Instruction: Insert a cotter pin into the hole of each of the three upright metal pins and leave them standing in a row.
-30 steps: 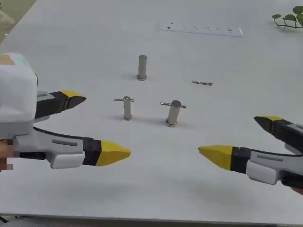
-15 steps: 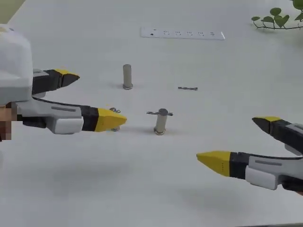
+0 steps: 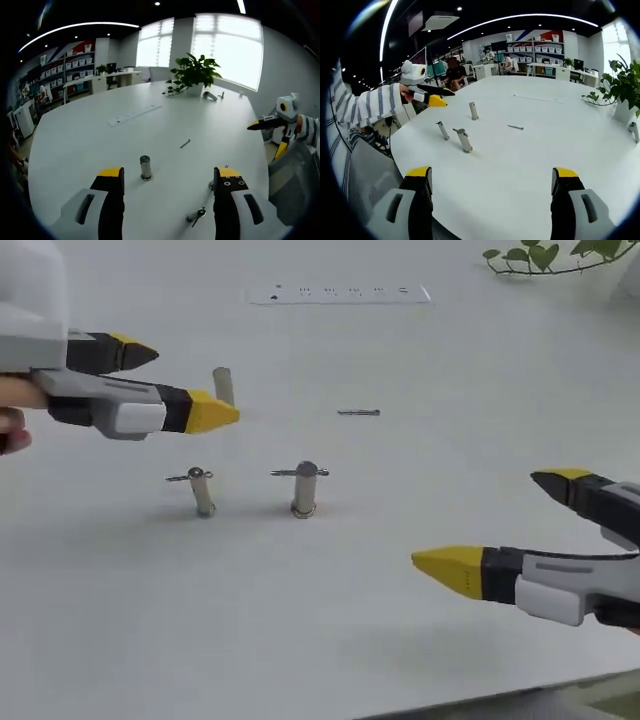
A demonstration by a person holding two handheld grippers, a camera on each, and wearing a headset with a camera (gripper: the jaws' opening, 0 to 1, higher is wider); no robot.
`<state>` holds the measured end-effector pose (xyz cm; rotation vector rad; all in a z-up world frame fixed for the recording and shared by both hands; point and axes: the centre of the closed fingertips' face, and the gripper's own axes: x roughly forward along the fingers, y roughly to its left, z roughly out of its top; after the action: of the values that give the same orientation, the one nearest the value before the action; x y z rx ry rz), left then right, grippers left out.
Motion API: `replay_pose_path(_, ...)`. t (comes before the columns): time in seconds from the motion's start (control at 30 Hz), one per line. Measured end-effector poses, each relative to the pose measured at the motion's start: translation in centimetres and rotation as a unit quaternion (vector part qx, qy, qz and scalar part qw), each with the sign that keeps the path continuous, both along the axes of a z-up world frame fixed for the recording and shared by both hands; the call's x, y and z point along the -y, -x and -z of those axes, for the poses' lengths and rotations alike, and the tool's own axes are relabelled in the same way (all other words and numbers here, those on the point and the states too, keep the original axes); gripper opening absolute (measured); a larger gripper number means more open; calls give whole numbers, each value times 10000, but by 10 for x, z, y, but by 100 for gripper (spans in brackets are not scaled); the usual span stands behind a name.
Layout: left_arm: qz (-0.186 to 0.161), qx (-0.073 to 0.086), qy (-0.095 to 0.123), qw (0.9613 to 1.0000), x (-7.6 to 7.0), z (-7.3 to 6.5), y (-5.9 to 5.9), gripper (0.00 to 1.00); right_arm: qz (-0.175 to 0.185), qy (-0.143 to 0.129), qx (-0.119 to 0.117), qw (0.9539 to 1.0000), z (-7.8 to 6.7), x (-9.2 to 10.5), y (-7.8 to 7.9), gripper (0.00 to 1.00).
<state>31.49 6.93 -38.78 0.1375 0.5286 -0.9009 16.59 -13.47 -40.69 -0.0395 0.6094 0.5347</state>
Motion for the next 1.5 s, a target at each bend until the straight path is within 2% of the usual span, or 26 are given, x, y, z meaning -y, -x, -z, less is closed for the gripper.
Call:
replay_pose_path(0.1,-22,-13,-107,9999,1,9,-14,66,54,-38,-30,10000,0,1,0,98)
replay_pose_path(0.13,56,18,-271,9996,2,13,-17,66,75,-30,-42,10000,1,1,0,98)
replay_pose_path(0.2,133,21,-391,9991,6,17,-20,65,124,-27,-73,9999,3,3,0,98)
replay_pose_path(0.4,315,41,-519,9981,16,29,-29,55,183,-41,-131,9997,4,4,0,98)
replay_pose_path(0.53,299,19,-619,9976,18,42,-40,48,220,-61,-129,9997,5,5,0,98)
replay_pose_path(0.63,206,-32,-645,9977,18,51,-49,39,252,-79,-151,9995,6,5,1,98)
replay_pose_path(0.73,239,-47,-634,9977,22,58,-54,28,266,-101,-182,9994,8,4,2,98)
replay_pose_path(0.87,308,0,-660,9973,27,65,-59,25,228,-69,-199,9995,9,1,2,98)
replay_pose_path(0.97,332,18,-660,9973,31,62,-59,23,221,-72,-197,9995,9,1,1,98)
replay_pose_path(1.07,366,52,-624,9974,31,65,-60,21,229,-84,-192,9995,7,1,0,98)
replay_pose_path(1.23,361,112,-558,9977,30,66,-64,11,232,-99,-190,9995,6,0,0,98)
replay_pose_path(1.37,411,72,-502,9979,32,67,-61,11,211,-108,-189,9995,5,-1,0,98)
replay_pose_path(1.5,491,169,-551,9971,30,67,-60,11,202,-122,-189,9995,5,-2,-1,98)
